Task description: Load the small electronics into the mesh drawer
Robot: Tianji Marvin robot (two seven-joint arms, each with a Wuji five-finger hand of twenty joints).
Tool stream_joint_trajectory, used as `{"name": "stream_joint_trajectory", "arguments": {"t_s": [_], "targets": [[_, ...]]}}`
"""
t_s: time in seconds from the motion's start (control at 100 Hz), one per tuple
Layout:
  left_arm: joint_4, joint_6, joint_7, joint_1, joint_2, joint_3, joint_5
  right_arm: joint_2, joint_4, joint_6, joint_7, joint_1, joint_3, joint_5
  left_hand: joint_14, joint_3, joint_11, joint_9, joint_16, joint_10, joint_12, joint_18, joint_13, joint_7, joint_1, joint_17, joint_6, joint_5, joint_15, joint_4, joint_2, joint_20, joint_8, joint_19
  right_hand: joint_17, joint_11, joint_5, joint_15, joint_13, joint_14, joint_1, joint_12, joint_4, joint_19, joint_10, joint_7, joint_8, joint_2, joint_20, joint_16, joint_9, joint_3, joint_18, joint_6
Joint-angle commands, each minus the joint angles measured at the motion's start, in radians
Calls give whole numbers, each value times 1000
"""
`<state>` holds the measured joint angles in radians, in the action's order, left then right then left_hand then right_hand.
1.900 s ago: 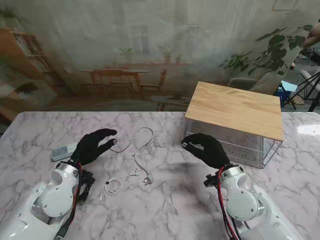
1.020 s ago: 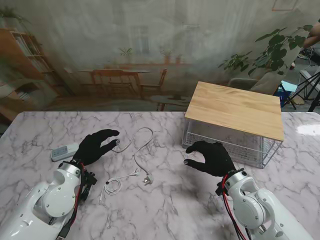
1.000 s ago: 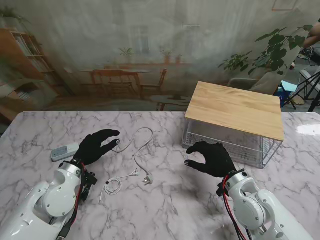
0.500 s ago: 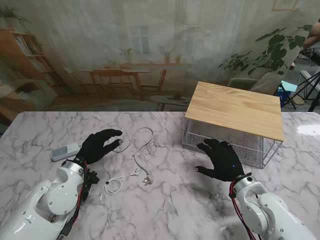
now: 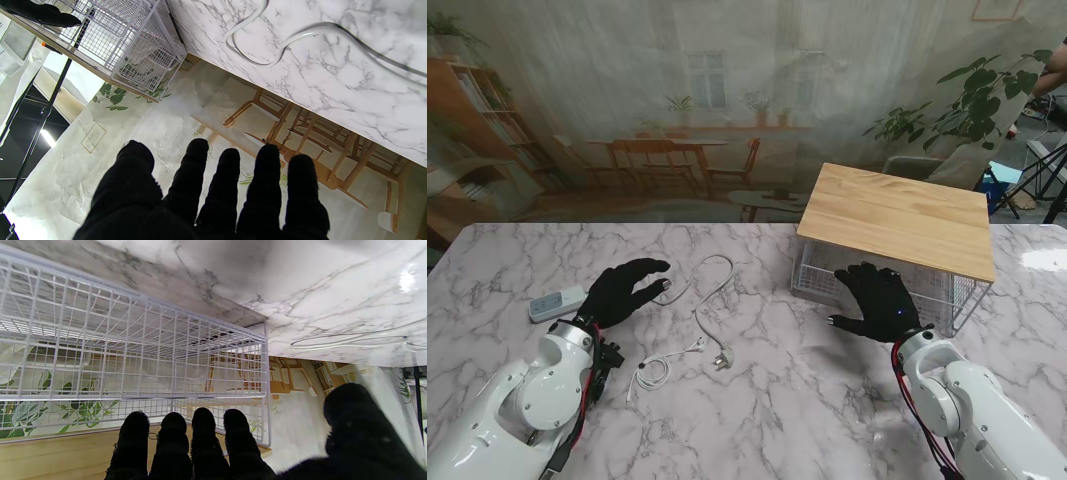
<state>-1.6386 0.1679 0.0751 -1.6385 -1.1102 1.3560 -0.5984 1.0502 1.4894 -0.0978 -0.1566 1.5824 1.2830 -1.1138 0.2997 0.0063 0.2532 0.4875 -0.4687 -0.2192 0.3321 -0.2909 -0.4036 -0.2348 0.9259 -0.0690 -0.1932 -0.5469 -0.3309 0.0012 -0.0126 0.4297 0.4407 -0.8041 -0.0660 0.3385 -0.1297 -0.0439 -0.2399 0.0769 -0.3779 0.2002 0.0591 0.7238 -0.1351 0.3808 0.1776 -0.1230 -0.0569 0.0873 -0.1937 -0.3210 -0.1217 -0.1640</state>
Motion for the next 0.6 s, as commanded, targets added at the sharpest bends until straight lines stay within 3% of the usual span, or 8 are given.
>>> {"name": "stream_joint_trajectory", "arguments": {"t_s": [0.0, 0.16, 0.36, 0.46, 0.54, 0.59], "targets": [[4, 2, -12, 1, -1, -3, 0, -2, -19, 17, -3, -22, -6, -9, -4, -24, -4, 9, -7, 3, 5, 3, -6, -1, 9, 13, -6, -17, -2, 15, -47, -10, 8, 16, -8, 47, 13, -15, -5, 21, -3, 21, -22, 23, -7, -25, 30, 43, -12, 20, 18, 22, -8, -13], [8, 3, -15, 4, -1, -6, 1, -4, -70, 54, 2, -81, -39, -8, -4, -24, -5, 8, -7, 4, 5, 3, -5, -1, 10, 13, -5, -16, -1, 15, -48, -10, 8, 16, 5, 119, -10, -109, -64, 48, 0, 47, -22, 101, -11, 2, 91, 34, -63, 96, 19, 21, -30, -12], [13, 5, -15, 7, 0, -8, 0, -1, -143, 99, 5, -155, -90, 20, -3, -24, -4, 8, -7, 2, 5, 3, -6, -1, 10, 12, -6, -17, -2, 15, -47, -9, 8, 15, 51, 337, -104, -303, -120, 48, -4, 136, -23, 225, -11, 109, 218, 3, -180, 222, 27, 2, -66, 8], [16, 8, -16, 9, 1, -9, -5, 3, -157, 127, 17, -175, -113, 42, -6, -24, -5, 8, -7, 5, 5, 1, -7, -1, 14, 12, -4, -16, -2, 15, -37, -9, 8, 15, 82, 444, -161, -440, -153, 35, 0, 233, -21, 317, 13, 254, 318, -44, -303, 307, 33, -51, -127, 88], [18, 9, -17, 11, 1, -10, -6, 5, -175, 140, 15, -191, -132, 54, -5, -25, -5, 9, -6, 6, 5, 2, -6, -1, 13, 12, -3, -16, -1, 14, -38, -10, 9, 16, 113, 517, -171, -564, -188, 22, -53, 312, -31, 408, 33, 371, 390, -89, -430, 379, 23, -109, -150, 152], [19, 8, -17, 11, 1, -11, -6, 7, -184, 145, 13, -198, -142, 64, -5, -24, -4, 9, -6, 4, 5, 2, -7, -2, 13, 12, -4, -16, -1, 14, -38, -10, 9, 16, 142, 541, -171, -639, -220, 12, -100, 348, -38, 466, 45, 441, 431, -124, -517, 420, -2, -192, -155, 203]]}}
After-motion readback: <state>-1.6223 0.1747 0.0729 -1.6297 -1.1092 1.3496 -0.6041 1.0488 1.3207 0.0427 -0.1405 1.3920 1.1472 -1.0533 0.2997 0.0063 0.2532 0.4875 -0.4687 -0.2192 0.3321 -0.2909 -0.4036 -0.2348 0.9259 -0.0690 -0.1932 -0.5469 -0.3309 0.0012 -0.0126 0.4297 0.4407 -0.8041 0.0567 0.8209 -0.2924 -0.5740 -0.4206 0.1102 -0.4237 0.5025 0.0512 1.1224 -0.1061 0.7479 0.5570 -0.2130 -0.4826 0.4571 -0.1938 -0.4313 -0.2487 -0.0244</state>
